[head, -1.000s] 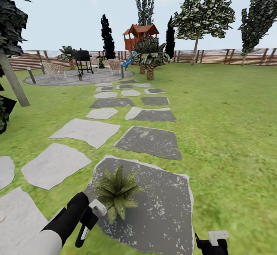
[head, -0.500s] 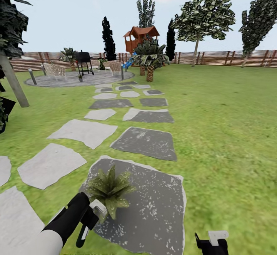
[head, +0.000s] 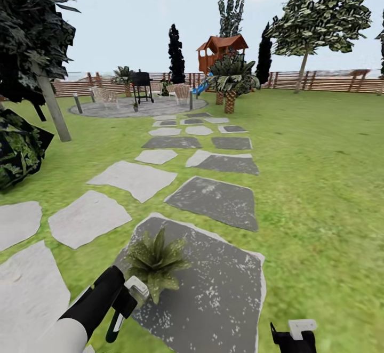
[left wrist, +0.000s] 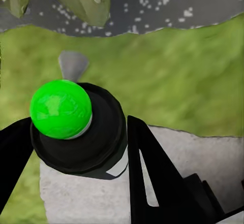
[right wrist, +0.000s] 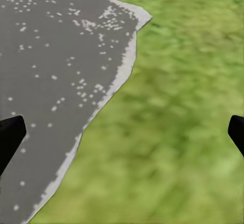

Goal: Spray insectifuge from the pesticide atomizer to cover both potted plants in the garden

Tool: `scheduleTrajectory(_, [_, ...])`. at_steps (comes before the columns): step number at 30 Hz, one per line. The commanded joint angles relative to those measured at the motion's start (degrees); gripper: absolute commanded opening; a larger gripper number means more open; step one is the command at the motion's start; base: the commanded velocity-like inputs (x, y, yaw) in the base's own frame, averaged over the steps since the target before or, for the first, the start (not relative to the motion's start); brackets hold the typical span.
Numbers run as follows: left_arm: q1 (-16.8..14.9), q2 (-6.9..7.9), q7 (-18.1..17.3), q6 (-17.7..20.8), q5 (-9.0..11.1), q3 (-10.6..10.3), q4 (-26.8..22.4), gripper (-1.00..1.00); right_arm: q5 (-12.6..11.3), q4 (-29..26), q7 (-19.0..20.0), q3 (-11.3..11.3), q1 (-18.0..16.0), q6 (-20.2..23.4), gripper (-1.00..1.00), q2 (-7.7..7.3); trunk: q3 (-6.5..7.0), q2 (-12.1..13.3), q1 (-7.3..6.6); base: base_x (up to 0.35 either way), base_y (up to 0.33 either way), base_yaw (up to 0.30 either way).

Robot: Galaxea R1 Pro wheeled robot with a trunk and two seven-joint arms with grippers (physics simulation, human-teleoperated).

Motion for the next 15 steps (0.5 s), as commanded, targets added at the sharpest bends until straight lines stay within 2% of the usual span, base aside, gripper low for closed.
scheduleTrajectory(1, [-0.04,0.0,-0.54,0.05,-0.64,-0.2,-0.07,-1.0,0.59,0.03,-0.31,-0.2,-0.02,-0.13,1.0,0.0,-0.06,-0.02,0.01,0.178,-0.154,0.279])
scheduleTrajectory(5, [-0.05,0.02,-0.54,0.05,-0.61,-0.17,-0.07,-1.0,0.59,0.03,-0.3,-0.2,-0.02,-0.13,1.0,0.0,-0.06,-0.02,0.01,0.131,-0.103,0.242])
scheduleTrajectory(11, [-0.03,-0.75,-0.54,-0.03,-0.34,-0.26,-0.23,-1.0,0.52,0.03,-0.3,-0.27,-0.02,-0.13,1.0,-0.01,-0.06,-0.02,0.01,0.007,-0.016,0.021])
scheduleTrajectory(15, [-0.02,-0.96,-0.62,-0.03,-0.3,-0.21,-0.25,-1.0,0.51,0.03,-0.3,-0.22,-0.03,-0.13,1.0,-0.01,-0.06,-0.02,0.01,0.0,-0.223,0.001])
